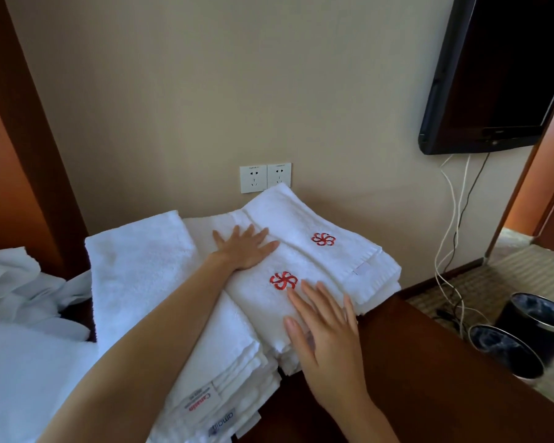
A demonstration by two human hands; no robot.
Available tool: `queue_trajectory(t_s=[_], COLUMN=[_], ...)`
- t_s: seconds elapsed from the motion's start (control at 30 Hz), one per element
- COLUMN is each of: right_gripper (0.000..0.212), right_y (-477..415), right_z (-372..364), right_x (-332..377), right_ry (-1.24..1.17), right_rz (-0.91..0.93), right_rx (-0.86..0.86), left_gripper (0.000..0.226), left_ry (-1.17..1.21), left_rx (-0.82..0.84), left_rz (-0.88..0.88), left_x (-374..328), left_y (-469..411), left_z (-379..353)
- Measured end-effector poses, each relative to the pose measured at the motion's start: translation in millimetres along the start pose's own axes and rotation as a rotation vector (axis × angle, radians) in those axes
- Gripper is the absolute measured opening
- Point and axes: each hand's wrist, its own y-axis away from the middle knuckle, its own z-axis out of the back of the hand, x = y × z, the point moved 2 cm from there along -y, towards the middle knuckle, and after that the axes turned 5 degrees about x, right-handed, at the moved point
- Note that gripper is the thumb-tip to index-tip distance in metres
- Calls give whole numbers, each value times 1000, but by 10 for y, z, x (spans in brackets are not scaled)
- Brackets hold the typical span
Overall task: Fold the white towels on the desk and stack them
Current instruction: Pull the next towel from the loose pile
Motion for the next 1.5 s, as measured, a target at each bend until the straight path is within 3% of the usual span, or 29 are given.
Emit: queue_trajectory(t_s=[0.13,0.27,0.37,0.57,0.67,0.77,0.93,1.13,1.23,1.33,1.4,1.47,1.5], right_gripper=[48,44,38,20,14,22,21,24,31,21,17,27,38], right_y=[25,115,207,639,888,1063,1141,1181,1119,996,893,761,676], right_z=[-39,-47,14,266,352,324,-90,-844,-1189,-1269,-1205,-1121,-1092], right_x=[-42,-6,41,196,419,869,1896,2919,3166,3246,3326,3526,3670], right_ry=[-68,-116,-164,-160,-195,-271,-385,-406,-244,-357,-491,-519,-501], right_rz=[14,9,-11,-22,-16,65,311,449,492,428,398,427,457], right_rx=[-83,-147,-181,-289,-347,-358,-210,236,459,336,98,-81,-91], left_gripper=[66,58,56,51,48,50,50,59,65,65,66,66,62], left_ry=[-64,5,40,-103,-63,-9,37,143,211,215,209,240,270], left_rx=[-83,3,63,-130,-185,-231,-370,-551,-527,-507,-540,-645,-726], left_rz=[69,76,-84,-578,-677,-572,-246,190,243,226,222,229,240], left_x=[-103,-345,-581,-419,-28,510,1360,2302,2563,2610,2604,2577,2567], left_y=[147,568,1170,2689,3338,3814,4484,5138,5247,5206,5195,5255,5299], left_z=[-23,-24,-64,-298,-603,-919,-1195,-1153,-1281,-1358,-1345,-1250,-1190])
